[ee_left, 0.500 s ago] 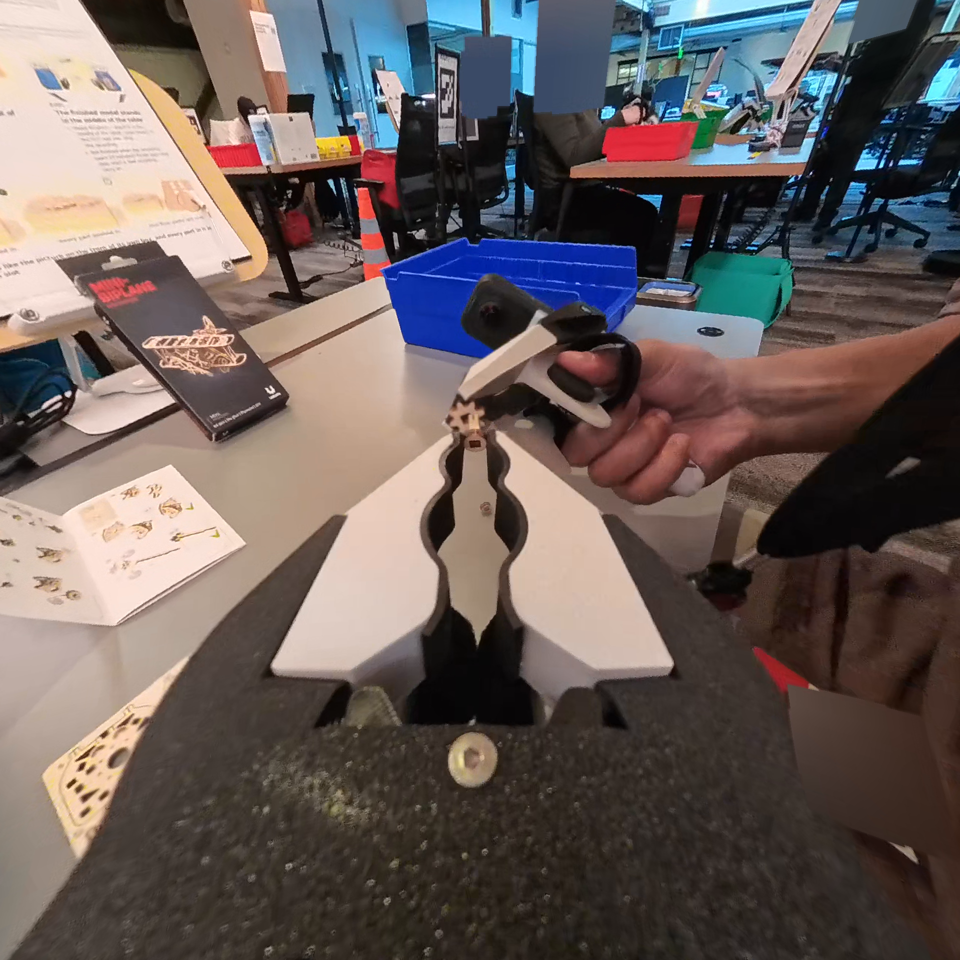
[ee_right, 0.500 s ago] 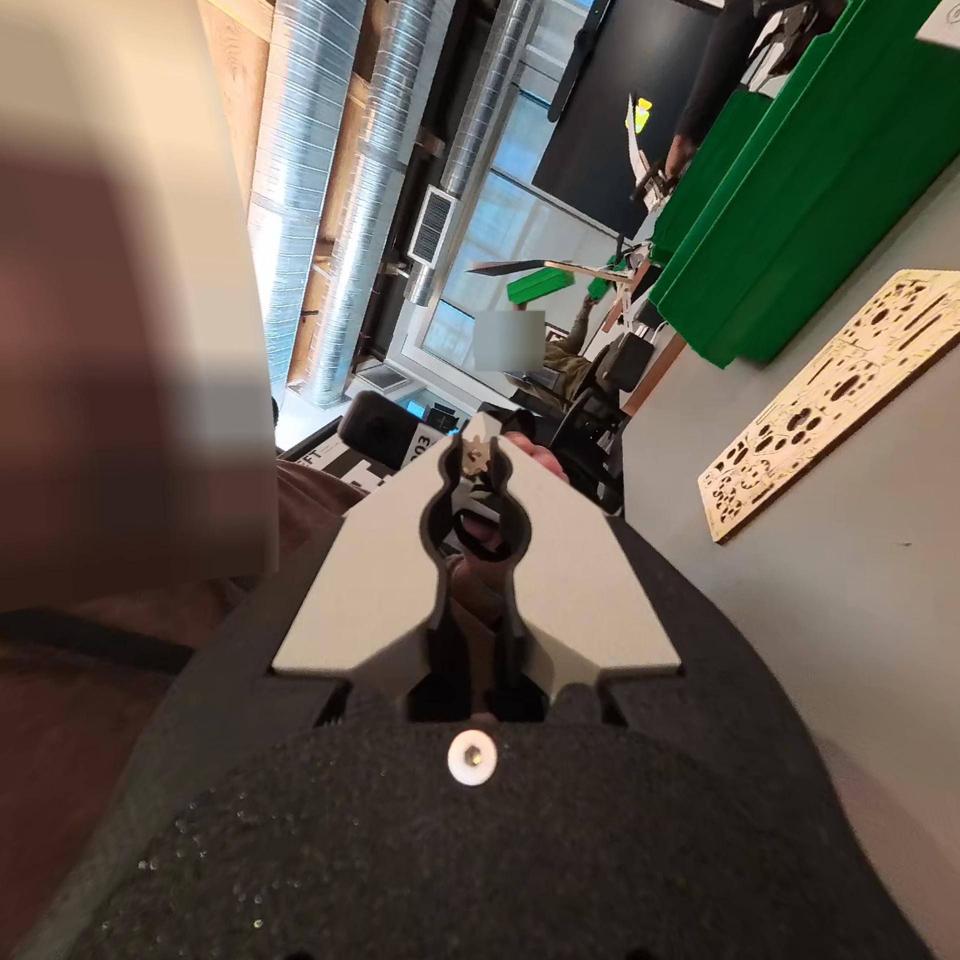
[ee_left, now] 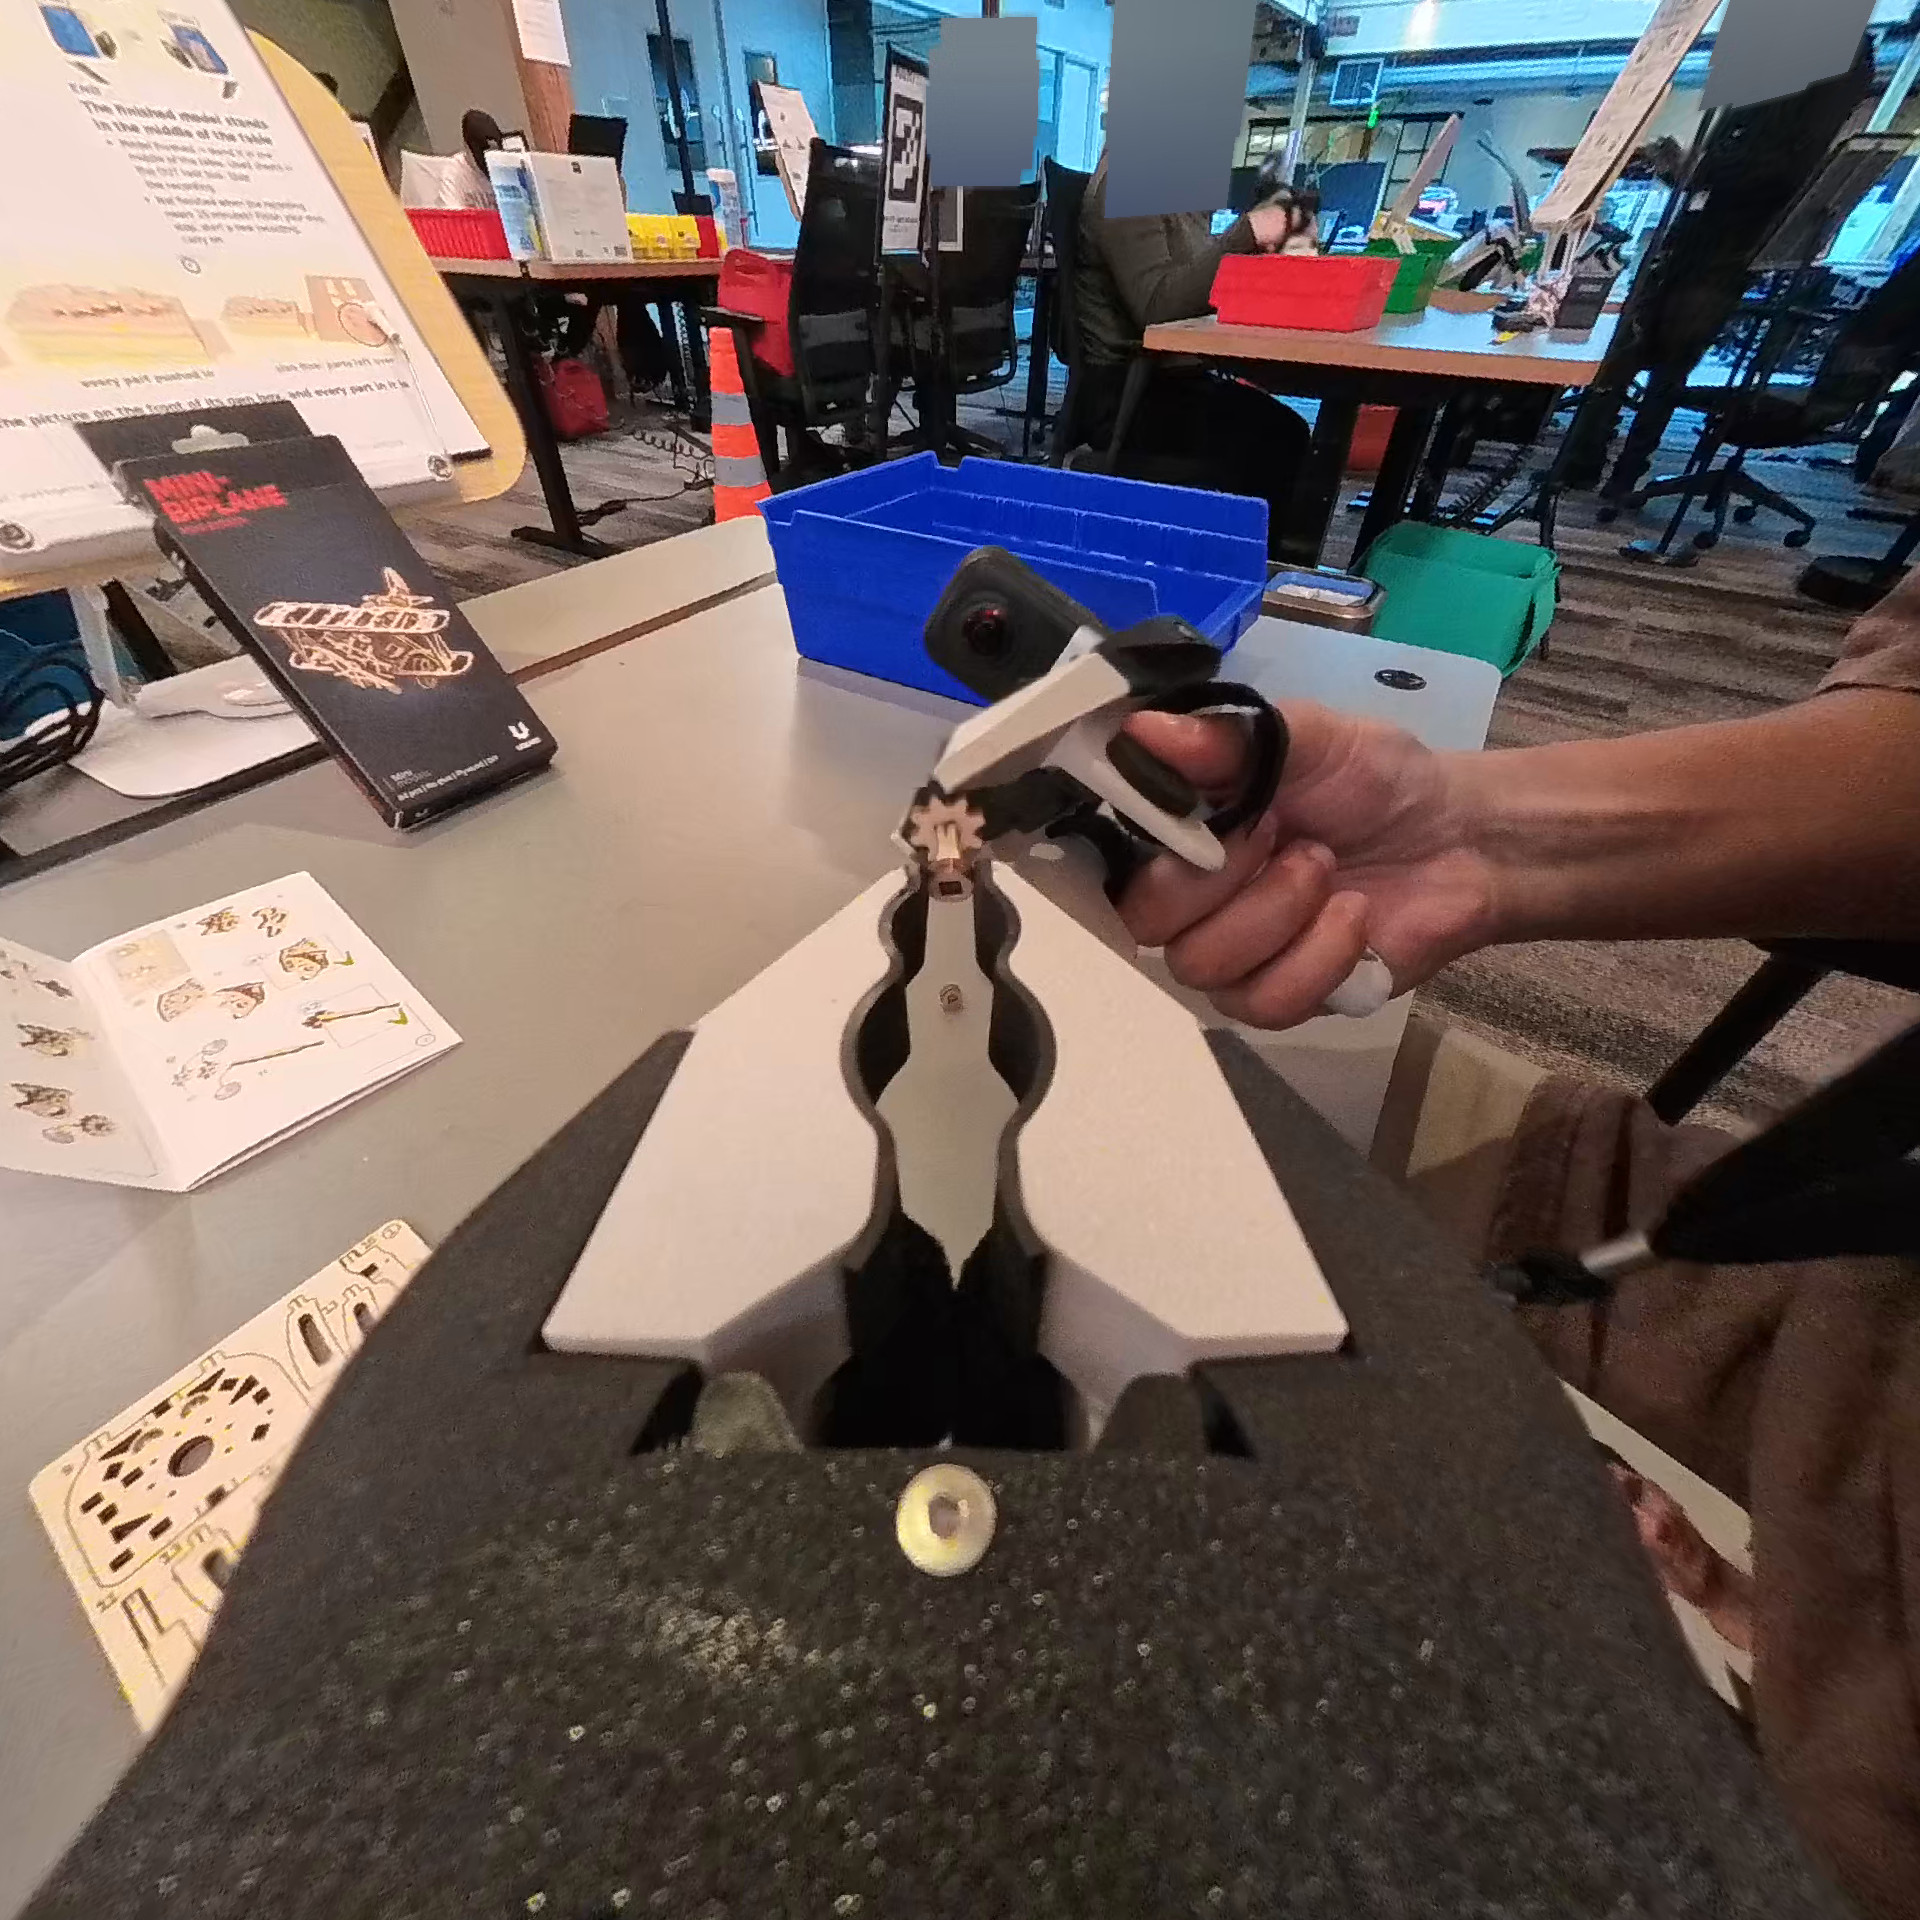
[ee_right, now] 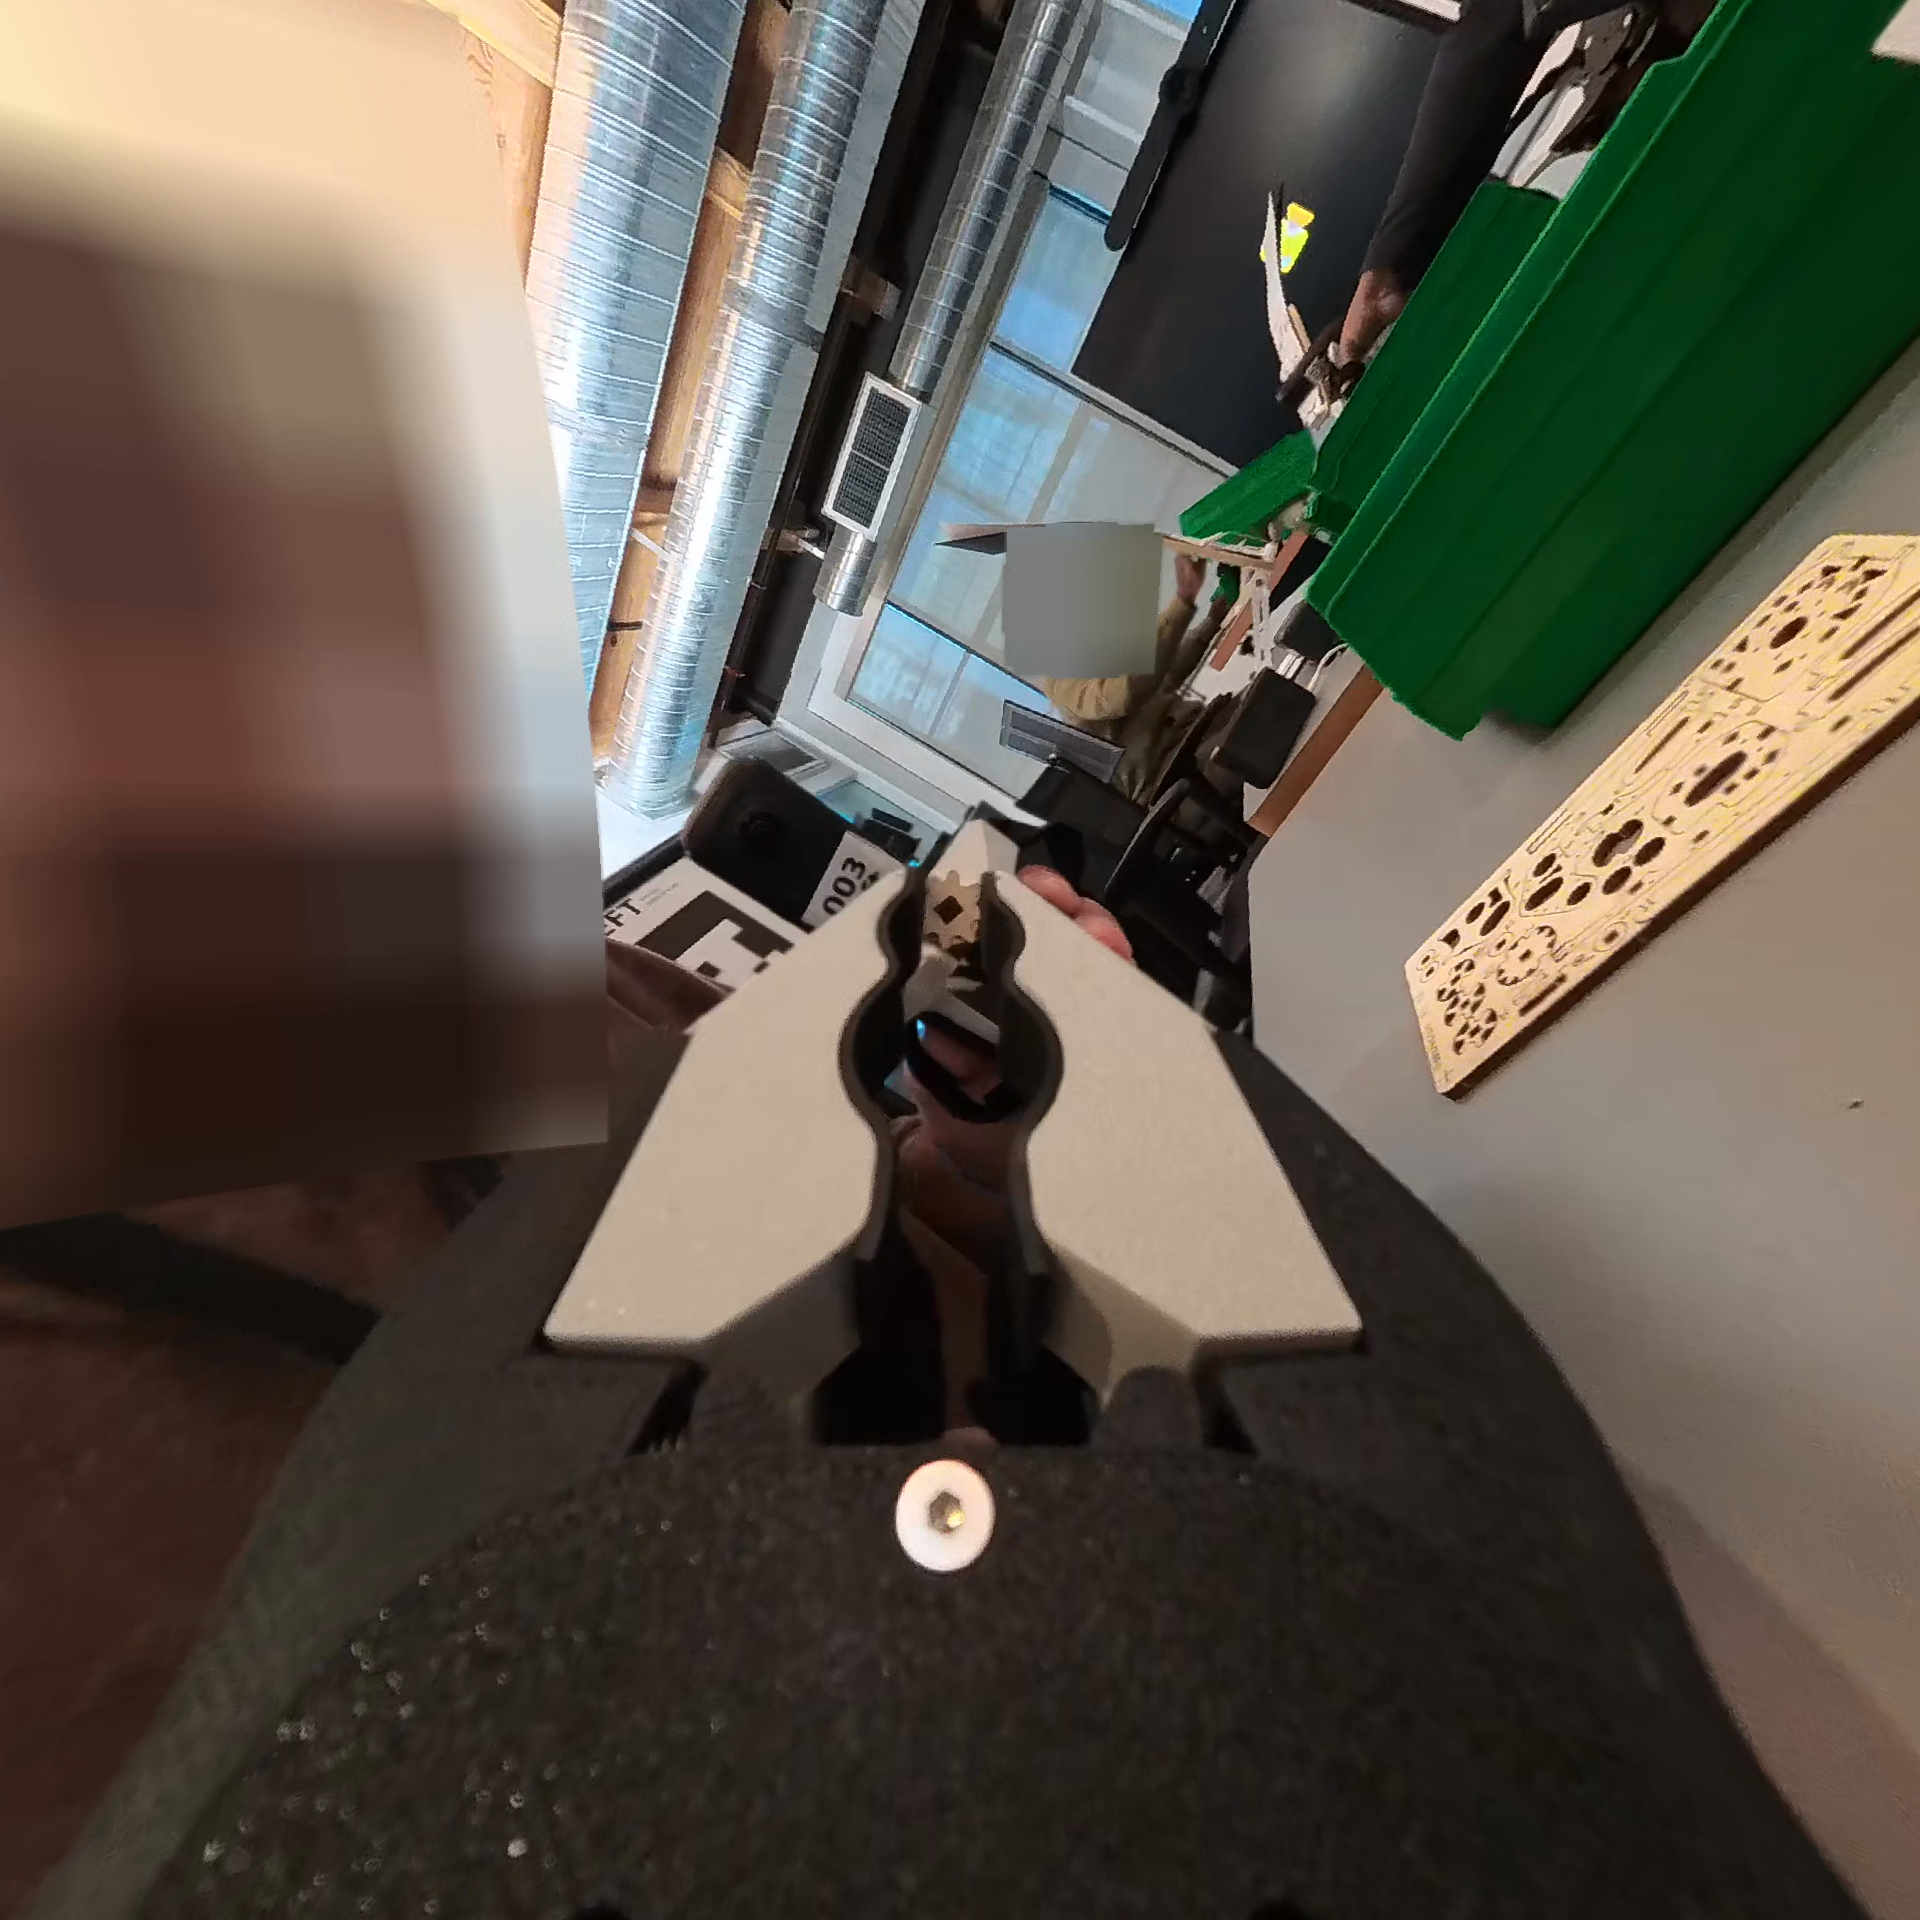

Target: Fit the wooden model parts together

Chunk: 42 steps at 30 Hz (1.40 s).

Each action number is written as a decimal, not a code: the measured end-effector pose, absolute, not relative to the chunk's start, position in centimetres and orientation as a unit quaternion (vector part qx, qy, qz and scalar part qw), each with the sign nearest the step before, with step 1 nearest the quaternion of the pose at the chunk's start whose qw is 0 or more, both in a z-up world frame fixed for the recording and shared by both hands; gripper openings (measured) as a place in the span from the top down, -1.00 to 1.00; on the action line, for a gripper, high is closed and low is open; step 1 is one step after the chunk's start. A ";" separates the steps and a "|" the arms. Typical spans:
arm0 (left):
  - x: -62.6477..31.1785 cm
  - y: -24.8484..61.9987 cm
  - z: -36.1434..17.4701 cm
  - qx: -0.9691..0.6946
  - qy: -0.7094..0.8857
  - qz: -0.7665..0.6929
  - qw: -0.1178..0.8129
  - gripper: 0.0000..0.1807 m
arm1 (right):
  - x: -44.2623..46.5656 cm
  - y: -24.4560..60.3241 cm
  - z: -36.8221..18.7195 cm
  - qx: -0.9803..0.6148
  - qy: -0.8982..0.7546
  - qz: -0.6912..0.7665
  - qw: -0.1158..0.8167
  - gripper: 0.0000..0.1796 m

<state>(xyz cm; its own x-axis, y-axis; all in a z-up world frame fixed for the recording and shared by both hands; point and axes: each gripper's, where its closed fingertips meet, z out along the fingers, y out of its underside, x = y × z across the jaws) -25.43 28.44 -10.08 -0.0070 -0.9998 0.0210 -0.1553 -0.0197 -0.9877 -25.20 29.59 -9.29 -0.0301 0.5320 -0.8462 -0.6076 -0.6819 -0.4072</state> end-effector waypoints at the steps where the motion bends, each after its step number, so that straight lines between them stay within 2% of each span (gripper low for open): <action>1: -25.4 28.5 -10.2 -0.543 0.533 -0.469 0.449 0.93 | -25.2 29.6 -9.3 -0.576 0.029 0.711 0.401 0.90; 18: -25.5 28.5 -10.5 -0.548 0.537 -0.466 0.441 0.93 | -26.0 29.5 -9.8 -0.607 0.002 0.683 0.406 0.88; 20: -25.5 28.3 -10.4 -0.543 0.539 -0.465 0.445 0.93 | -25.8 29.4 -9.5 -0.605 -0.008 0.683 0.409 0.80; 23: -25.6 28.2 -10.2 -0.536 0.544 -0.459 0.455 0.93 | -24.7 29.4 -9.5 -0.622 -0.029 0.658 0.424 0.78; 25: -25.8 28.2 -10.2 -0.531 0.549 -0.452 0.461 0.93 | -23.8 29.3 -10.9 -0.676 -0.076 0.591 0.433 0.78; 29: -26.2 28.6 -10.2 -0.527 0.551 -0.447 0.468 0.93 | -19.5 29.1 -17.4 -0.826 -0.209 0.316 0.419 0.78; 32: -26.4 28.7 -10.0 -0.521 0.552 -0.445 0.476 0.93 | -16.8 28.2 -20.8 -0.862 -0.282 0.166 0.387 0.78; 42: -25.9 28.1 -11.0 -0.517 0.574 -0.429 0.468 0.93 | -14.6 28.6 -23.5 -0.888 -0.264 0.103 0.363 0.83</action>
